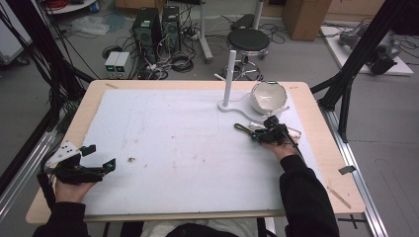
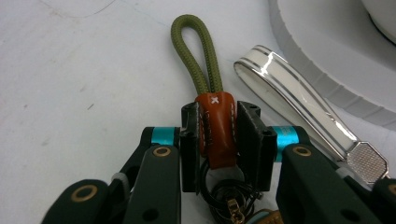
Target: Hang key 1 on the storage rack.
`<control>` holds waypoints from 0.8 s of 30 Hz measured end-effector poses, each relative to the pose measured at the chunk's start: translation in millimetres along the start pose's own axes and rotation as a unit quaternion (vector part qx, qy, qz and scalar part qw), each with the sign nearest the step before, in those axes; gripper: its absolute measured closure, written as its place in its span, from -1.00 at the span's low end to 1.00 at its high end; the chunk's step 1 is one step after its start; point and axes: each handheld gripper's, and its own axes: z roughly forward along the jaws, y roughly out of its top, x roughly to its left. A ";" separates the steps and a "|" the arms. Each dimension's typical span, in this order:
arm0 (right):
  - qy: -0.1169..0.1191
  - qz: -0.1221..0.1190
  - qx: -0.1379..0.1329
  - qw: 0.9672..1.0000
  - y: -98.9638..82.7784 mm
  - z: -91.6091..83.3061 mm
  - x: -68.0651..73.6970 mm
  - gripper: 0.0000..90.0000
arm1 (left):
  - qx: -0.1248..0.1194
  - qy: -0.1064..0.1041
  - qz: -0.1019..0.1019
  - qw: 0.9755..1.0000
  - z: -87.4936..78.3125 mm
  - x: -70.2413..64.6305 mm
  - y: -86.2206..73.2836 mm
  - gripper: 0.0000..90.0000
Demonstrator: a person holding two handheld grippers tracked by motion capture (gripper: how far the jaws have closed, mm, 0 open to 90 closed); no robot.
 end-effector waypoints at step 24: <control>-0.003 0.026 -0.050 0.998 8.8 -31.2 4.0 0.62 | -0.003 -0.006 -0.006 1.000 -0.3 0.7 -0.4 -0.96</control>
